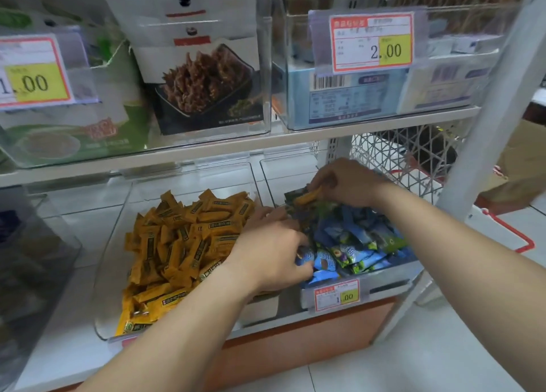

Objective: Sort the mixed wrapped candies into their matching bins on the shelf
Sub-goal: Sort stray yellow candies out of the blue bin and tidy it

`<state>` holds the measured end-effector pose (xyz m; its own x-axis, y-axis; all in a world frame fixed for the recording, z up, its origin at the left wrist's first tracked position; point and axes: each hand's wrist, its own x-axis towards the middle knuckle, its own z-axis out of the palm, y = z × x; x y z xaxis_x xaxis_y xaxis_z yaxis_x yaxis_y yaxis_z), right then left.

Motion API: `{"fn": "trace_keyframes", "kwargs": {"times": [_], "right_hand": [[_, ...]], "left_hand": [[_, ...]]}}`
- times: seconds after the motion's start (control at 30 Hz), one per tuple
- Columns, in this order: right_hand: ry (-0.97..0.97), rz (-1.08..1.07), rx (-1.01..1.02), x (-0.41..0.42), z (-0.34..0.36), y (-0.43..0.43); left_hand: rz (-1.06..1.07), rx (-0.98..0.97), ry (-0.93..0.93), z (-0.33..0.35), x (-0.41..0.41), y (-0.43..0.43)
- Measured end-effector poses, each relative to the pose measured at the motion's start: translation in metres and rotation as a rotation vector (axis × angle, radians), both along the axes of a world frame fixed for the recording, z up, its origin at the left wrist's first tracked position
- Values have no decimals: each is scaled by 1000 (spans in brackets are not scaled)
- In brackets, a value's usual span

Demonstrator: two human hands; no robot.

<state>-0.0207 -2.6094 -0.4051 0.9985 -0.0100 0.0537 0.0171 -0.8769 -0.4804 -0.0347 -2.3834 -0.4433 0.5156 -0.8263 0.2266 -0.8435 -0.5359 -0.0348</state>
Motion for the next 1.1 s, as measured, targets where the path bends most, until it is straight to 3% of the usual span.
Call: {"fn": "trace_keyframes", "kwargs": {"times": [0.07,0.13,0.23,0.3,0.37,0.53,0.67,0.73,0.83,0.9,1.03,1.1], "right_hand": [[-111,-97,106,-16,7,-4],[-201,-137,222,-35,11,-2],[-258,-100,491,-63,9,16],[-265,-72,672,-76,6,31],[-277,-76,725,-80,2,41],[-261,-88,656,-77,-3,51],[-296,-187,554,-74,-6,35],[-316,-290,355,-74,-6,20],[-315,-344,-38,-73,-6,13],[-284,-270,-39,-65,-1,23],[100,55,-118,-28,1,53],[274,135,-267,-12,-5,59]], "left_hand": [[4,-79,68,1,-1,0],[64,-289,148,7,-2,-2],[169,-614,100,16,-3,-4],[126,-690,178,20,-3,-1],[88,-755,286,24,-4,4],[162,-827,431,25,3,18],[295,-944,399,26,13,46],[429,-868,328,25,24,68],[682,-592,338,18,41,97],[741,-492,319,15,46,105],[452,-584,294,17,33,82],[314,-483,370,14,21,63]]}}
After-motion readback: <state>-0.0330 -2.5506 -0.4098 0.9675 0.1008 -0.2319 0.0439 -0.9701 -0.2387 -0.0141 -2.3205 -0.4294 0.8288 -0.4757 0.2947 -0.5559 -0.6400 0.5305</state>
